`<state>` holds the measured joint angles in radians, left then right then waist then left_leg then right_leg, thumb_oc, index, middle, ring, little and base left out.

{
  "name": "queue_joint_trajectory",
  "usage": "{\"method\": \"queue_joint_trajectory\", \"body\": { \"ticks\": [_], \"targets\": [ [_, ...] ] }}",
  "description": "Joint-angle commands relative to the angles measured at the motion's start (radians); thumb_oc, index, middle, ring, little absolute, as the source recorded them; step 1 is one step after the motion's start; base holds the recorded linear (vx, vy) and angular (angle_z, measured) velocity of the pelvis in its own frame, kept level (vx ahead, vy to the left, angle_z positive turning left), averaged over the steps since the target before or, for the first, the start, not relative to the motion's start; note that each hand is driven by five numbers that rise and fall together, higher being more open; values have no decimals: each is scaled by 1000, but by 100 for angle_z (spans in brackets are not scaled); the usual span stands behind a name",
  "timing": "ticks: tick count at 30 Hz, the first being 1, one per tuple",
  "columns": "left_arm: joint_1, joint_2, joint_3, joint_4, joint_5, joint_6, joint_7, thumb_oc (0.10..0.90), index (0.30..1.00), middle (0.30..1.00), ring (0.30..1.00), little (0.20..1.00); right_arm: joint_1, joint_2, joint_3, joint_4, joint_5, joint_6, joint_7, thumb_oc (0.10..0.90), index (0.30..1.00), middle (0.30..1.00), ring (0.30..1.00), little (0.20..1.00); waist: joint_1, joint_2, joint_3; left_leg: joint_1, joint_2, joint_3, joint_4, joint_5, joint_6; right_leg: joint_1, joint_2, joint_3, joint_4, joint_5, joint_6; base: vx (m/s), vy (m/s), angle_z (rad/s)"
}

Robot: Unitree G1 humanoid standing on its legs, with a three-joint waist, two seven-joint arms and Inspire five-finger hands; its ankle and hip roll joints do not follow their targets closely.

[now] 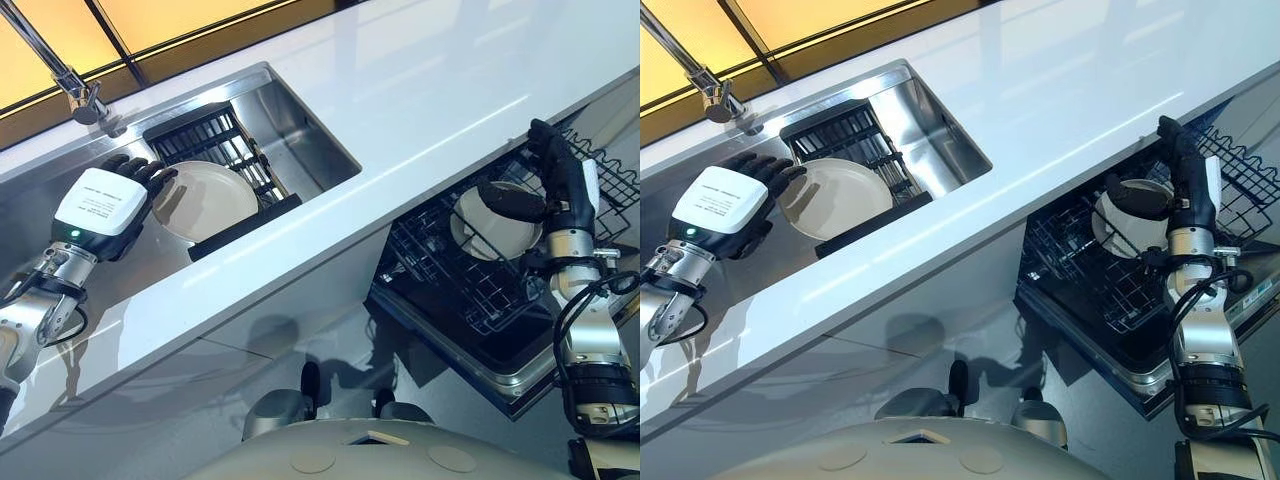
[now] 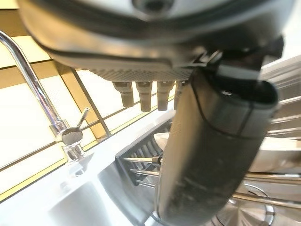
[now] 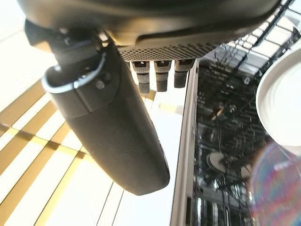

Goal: Pick up plates and place into dishwasher.

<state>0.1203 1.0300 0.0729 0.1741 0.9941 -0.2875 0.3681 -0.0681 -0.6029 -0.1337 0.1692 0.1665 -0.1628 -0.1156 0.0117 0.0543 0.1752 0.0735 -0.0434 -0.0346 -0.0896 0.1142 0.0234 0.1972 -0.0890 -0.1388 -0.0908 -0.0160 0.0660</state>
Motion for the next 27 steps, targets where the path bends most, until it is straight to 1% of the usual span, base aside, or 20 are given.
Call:
{"method": "queue_joint_trajectory", "body": {
  "ticks": [1, 10, 15, 16, 17, 18, 19, 21, 25, 27],
  "targets": [
    [-131, 45, 14, -17, 13, 27, 29, 800, 900, 900, 900, 900, -49, -54, -22, -116, 29, -83, -3, 800, 900, 900, 900, 900, -5, 19, -97, 79, -22, 52, 2, -181, 21, -106, 69, -21, 160, -122, 5, 54, -5, -2],
    [-163, 35, -47, -17, 41, 20, -12, 800, 900, 900, 900, 900, -35, -43, -8, -124, 41, -74, 22, 800, 900, 900, 900, 900, -18, 18, -92, 79, -23, 50, 2, -181, 21, -102, 77, -11, 151, -118, 4, 39, -6, -4],
    [-181, 26, -78, -19, 33, 22, -31, 800, 900, 900, 900, 900, -30, -37, 2, -134, 49, -74, 25, 800, 900, 900, 900, 900, -25, 16, -91, 79, -22, 52, 2, -181, 22, -100, 80, -3, 144, -115, 4, 27, -5, -6],
    [-189, 24, -86, -13, 27, 23, -30, 493, 636, 636, 636, 593, -31, -36, 6, -135, 51, -76, 26, 800, 900, 900, 900, 900, -26, 16, -91, 78, -22, 52, 2, -181, 22, -99, 80, -2, 142, -114, 4, 16, -6, -4],
    [-195, 19, -94, -11, 28, 27, -25, 383, 542, 542, 542, 483, -30, -34, 8, -138, 54, -78, 25, 800, 900, 900, 900, 900, -28, 15, -91, 78, -22, 53, 2, -181, 22, -99, 81, 0, 141, -114, 4, 15, -7, -4],
    [-199, 17, -99, -10, 29, 30, -15, 119, 316, 316, 316, 219, -30, -33, 10, -142, 56, -78, 23, 800, 900, 900, 900, 900, -29, 15, -90, 78, -22, 53, 2, -181, 22, -100, 82, 2, 142, -114, 4, 9, -5, -5],
    [-202, 13, -101, -7, 26, 34, 4, 100, 300, 300, 300, 200, -30, -31, 12, -147, 58, -78, 22, 800, 900, 900, 900, 900, -30, 15, -90, 77, -22, 53, 2, -181, 22, -100, 82, 3, 141, -113, 4, 7, -7, -9],
    [-208, 6, -104, 5, 37, 48, 55, 100, 300, 300, 300, 200, -30, -27, 12, -148, 62, -83, 22, 800, 900, 900, 900, 900, -32, 14, -90, 76, -22, 55, 2, -181, 22, -101, 82, 6, 140, -113, 4, 3, -7, -13],
    [-212, 10, -89, 13, 56, 61, 121, 100, 300, 300, 300, 200, -29, -23, 6, -152, 71, -85, 23, 800, 900, 900, 900, 900, -35, 14, -94, 73, -21, 58, 2, -182, 21, -101, 83, 11, 135, -111, 4, -1, -1, -2],
    [-210, 22, -71, 6, 64, 62, 131, 100, 300, 300, 300, 200, -29, -24, -1, -157, 80, -81, 22, 800, 900, 900, 900, 900, -35, 14, -95, 73, -20, 61, 2, -183, 21, -100, 83, 12, 131, -110, 3, 0, 0, 0]
  ]
}}
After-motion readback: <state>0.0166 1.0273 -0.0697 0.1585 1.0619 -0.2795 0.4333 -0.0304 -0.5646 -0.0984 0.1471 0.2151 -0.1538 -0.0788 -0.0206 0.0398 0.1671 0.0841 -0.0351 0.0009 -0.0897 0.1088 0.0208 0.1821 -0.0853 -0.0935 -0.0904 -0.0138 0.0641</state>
